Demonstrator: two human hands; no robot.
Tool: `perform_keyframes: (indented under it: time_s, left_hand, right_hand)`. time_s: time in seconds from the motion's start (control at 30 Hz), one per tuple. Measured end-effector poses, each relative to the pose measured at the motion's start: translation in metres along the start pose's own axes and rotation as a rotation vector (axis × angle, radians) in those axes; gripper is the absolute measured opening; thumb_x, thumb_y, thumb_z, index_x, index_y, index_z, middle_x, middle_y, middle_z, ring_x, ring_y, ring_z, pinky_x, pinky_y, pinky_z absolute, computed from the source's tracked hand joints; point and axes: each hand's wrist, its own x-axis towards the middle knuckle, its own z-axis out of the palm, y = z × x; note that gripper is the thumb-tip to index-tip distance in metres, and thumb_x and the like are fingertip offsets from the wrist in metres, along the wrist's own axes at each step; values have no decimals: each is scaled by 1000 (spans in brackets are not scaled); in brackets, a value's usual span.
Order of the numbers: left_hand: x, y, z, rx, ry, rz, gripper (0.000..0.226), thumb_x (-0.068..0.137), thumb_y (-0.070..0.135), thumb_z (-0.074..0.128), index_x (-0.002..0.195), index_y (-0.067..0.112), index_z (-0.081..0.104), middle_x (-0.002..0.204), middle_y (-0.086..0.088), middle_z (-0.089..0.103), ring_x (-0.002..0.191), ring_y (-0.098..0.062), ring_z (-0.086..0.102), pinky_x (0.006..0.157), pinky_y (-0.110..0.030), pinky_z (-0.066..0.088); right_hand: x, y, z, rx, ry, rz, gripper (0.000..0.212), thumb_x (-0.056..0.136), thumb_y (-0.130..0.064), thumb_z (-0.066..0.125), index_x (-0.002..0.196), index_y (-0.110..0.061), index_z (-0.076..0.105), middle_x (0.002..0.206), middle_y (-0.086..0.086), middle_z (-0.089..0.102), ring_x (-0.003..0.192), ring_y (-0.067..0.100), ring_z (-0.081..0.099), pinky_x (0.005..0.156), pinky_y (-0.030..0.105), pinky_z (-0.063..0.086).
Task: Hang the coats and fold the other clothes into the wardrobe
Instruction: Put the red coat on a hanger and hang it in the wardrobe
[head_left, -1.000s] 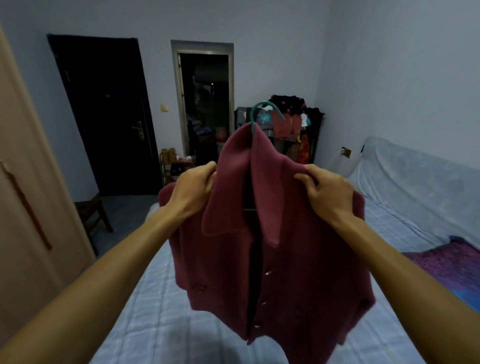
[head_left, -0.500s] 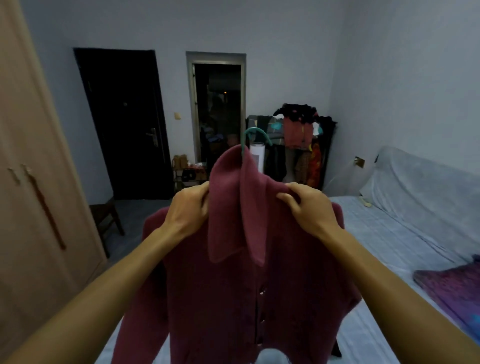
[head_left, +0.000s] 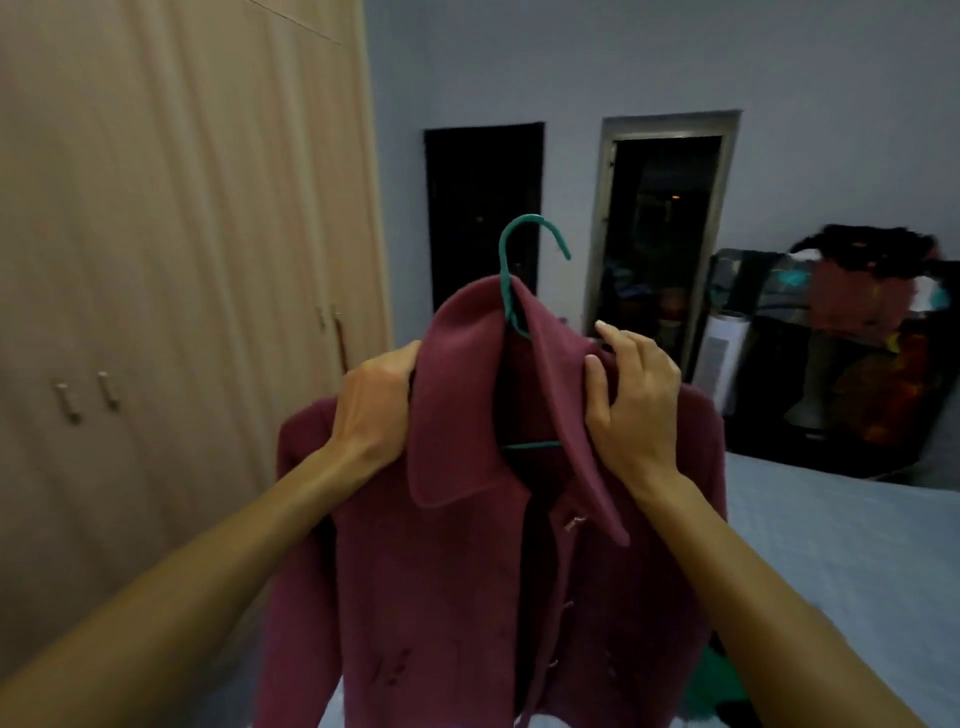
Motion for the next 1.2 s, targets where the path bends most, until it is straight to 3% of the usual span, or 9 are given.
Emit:
perform_keyframes:
  time_s: [0.23,0.33,0.43,0.57,0.67,0.77,0.9,1.1,1.2]
  left_hand:
    - [-41,-28,-97,207,130,-137,15,83,14,46,81,12,61,82,-13,70,74,-29,64,60,-29,29]
    - [-60,-36,-147,273,173,-179,19,83,19,42,75,14,58,76,-13,69,69,-32,64,57,-32,33]
    - [-79,-41,-199,362,223,-196,23,82,18,43,83,9,64,83,-16,71,75,-33,65,58,-34,38]
    - [-113,-45,-269,457,258,-231,30,82,25,39,86,11,65,84,-14,71,77,-33,65,60,-33,36]
    - [-144,-48,-324,553,268,-283,23,81,18,45,84,8,65,80,-19,70,73,-37,63,61,-29,28]
    - [-177,-58,-382,641,258,-363,23,83,20,43,85,10,63,77,-16,69,73,-38,63,59,-34,36]
    - [-220,-61,-461,696,290,-423,49,75,38,25,86,10,64,76,-13,69,71,-36,63,64,-43,48]
    - [-261,-66,-564,898,291,-534,23,84,14,39,83,10,62,70,-10,65,65,-34,59,58,-35,37]
    - [-272,-70,-609,1016,296,-589,18,89,5,44,87,8,62,76,-11,67,69,-36,59,60,-34,32]
  right_hand:
    - [3,-92,43,211,-68,-81,36,96,-32,43,124,-14,57,116,6,60,109,23,53,103,42,35]
    - [5,-143,49,283,-80,-150,37,96,-32,42,124,-13,57,116,6,61,109,21,52,103,41,35]
    - [3,-194,52,365,-113,-215,33,96,-29,45,122,-14,59,115,5,61,108,21,53,101,38,37]
    - [-12,-262,57,474,-162,-268,28,94,-23,49,118,-13,60,112,5,61,105,21,55,96,38,41]
    - [-33,-320,60,526,-210,-271,30,94,-24,48,119,-13,59,114,5,60,104,22,55,95,35,38]
    - [-56,-381,63,587,-237,-297,32,94,-25,47,121,-13,59,117,4,61,104,24,56,95,37,40]
    - [-78,-466,65,719,-262,-331,33,95,-28,43,118,-12,60,115,5,63,102,27,59,91,44,46]
    - [-108,-584,61,917,-365,-414,36,95,-33,39,121,-16,59,117,3,63,105,22,59,94,41,46]
    - [-112,-636,65,985,-407,-433,36,96,-32,41,122,-17,59,116,1,63,106,17,57,95,28,43]
